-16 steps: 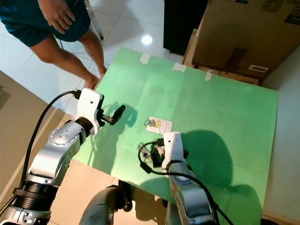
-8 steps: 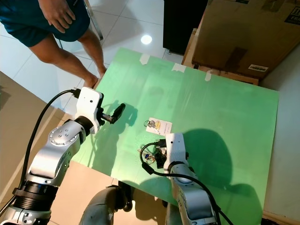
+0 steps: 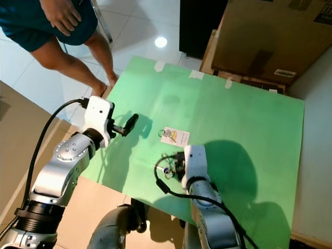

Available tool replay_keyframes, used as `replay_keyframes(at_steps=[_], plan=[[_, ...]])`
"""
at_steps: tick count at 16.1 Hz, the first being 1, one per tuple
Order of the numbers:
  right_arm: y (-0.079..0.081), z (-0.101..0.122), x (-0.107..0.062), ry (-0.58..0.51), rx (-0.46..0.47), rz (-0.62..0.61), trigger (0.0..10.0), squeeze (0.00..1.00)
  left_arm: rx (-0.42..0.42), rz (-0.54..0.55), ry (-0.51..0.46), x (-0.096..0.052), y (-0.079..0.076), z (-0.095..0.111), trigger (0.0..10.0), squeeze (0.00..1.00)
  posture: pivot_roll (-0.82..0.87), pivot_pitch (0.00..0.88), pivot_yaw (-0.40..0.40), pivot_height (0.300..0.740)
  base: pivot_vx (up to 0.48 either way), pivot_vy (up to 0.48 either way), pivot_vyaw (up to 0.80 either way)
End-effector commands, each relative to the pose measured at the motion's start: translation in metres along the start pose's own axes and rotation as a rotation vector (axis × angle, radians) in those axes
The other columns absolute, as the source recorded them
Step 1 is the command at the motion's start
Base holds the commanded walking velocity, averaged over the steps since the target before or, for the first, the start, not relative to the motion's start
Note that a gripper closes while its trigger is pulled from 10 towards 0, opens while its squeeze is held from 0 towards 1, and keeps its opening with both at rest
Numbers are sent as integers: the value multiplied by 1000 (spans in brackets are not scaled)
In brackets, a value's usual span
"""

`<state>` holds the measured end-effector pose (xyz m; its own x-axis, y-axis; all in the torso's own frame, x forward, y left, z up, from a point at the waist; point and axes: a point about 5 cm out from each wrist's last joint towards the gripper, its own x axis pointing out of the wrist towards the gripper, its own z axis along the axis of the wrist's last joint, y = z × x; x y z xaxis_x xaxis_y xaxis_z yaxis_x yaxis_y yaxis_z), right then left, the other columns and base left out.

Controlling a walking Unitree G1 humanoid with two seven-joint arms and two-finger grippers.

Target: Hang keys on a hook

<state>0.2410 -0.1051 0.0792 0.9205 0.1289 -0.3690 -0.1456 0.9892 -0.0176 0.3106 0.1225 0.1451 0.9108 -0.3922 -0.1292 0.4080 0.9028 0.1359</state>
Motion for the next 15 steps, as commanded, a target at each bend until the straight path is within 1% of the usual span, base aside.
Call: replay_keyframes(at_steps=[1, 3, 4, 5, 9, 11, 13, 14, 15], plan=[[7, 7, -4, -29, -12, 35, 0, 0, -2, 6, 10, -3, 2, -3, 10000, 0, -91, 377, 96, 740, 0, 0, 0], [9, 18, -7, -72, -6, 43, 0, 0, -1, 6, 9, -3, 2, -2, 10000, 0, -93, 378, 98, 740, 0, 0, 0], [9, 30, -9, -120, 1, 53, 0, 0, -1, 7, 7, -2, 3, -1, 10000, 0, -93, 378, 98, 740, 0, 0, 0], [9, 36, -10, -140, 3, 58, 0, 0, -1, 7, 7, -2, 3, -1, 10000, 0, -98, 377, 98, 740, 0, 0, 0], [9, 51, -12, -180, 8, 67, 0, 0, -1, 5, 6, -1, 3, -1, 10000, 0, -101, 374, 98, 740, 0, 0, 0], [5, 63, -11, -216, -1, 66, 0, 0, -1, 4, 9, 2, 2, -3, 10000, 0, -111, 360, 99, 740, 0, 0, 0], [-4, 73, -6, -249, -15, 44, 0, 0, -1, 14, 12, 6, 4, -4, 10000, 0, -125, 329, 93, 740, 0, 0, 0], [-16, 88, 0, -305, -55, -3, 0, 0, 3, 38, 3, 12, 7, -2, 10000, 0, -137, 298, 86, 740, 0, 0, 0], [-24, 98, 5, -334, -73, -32, 0, 0, 10, 56, -1, 16, 9, -1, 10000, 0, -141, 273, 76, 740, 0, 0, 0]])
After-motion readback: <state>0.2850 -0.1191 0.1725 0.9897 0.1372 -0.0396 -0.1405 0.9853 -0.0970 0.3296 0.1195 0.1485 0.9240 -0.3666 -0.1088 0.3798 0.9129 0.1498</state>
